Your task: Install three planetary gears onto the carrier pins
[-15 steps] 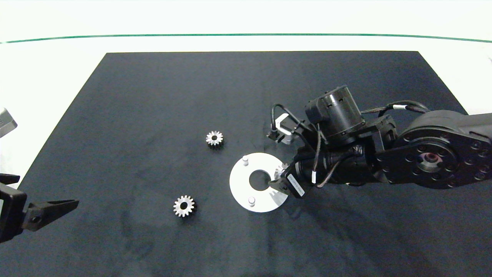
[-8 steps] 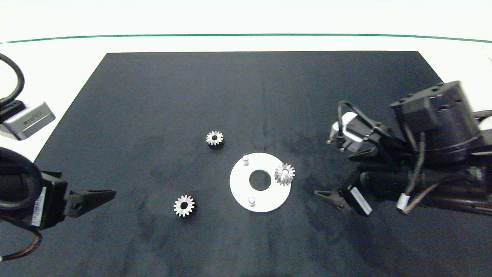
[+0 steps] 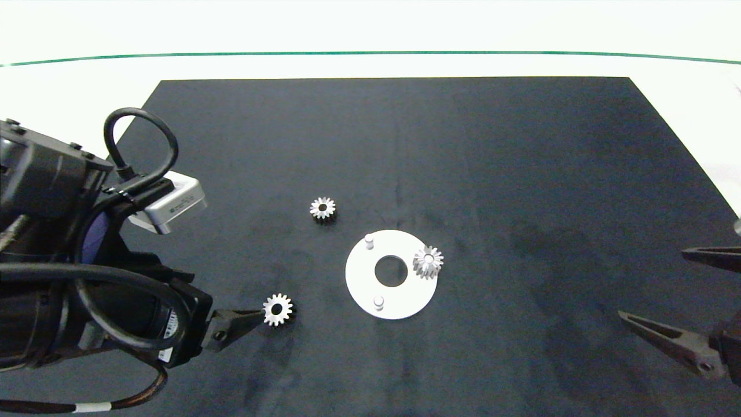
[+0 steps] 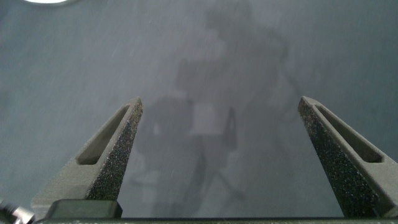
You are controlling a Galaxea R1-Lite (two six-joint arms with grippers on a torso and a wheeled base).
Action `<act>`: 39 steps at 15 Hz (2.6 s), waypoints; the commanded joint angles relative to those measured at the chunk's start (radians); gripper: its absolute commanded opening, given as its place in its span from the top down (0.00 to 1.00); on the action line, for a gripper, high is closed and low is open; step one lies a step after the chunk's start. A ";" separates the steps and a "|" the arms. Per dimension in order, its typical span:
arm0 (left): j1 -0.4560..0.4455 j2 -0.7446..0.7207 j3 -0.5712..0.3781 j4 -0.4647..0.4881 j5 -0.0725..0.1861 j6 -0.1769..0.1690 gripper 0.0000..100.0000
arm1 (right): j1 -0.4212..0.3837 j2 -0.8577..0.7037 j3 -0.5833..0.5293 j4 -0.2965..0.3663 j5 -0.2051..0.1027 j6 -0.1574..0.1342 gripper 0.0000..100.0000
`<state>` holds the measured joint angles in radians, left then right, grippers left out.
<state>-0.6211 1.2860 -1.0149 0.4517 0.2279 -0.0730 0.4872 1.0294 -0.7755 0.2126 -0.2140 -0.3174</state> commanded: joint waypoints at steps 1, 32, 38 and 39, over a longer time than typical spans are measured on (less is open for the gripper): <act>-0.037 0.093 0.006 -0.021 0.065 0.001 0.00 | 0.001 -0.091 0.041 -0.002 0.016 0.000 0.00; -0.049 0.300 0.056 -0.199 0.073 -0.159 0.00 | 0.117 -0.118 0.096 -0.025 0.027 0.008 0.00; -0.052 0.308 0.056 -0.205 0.073 -0.163 0.04 | 0.143 -0.118 0.108 -0.047 0.027 0.006 0.00; -0.054 0.308 0.056 -0.205 0.073 -0.163 0.05 | 0.152 -0.118 0.114 -0.048 0.027 0.006 0.00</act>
<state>-0.6743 1.5934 -0.9587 0.2453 0.2987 -0.2343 0.6321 0.9091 -0.6649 0.1634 -0.1860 -0.3091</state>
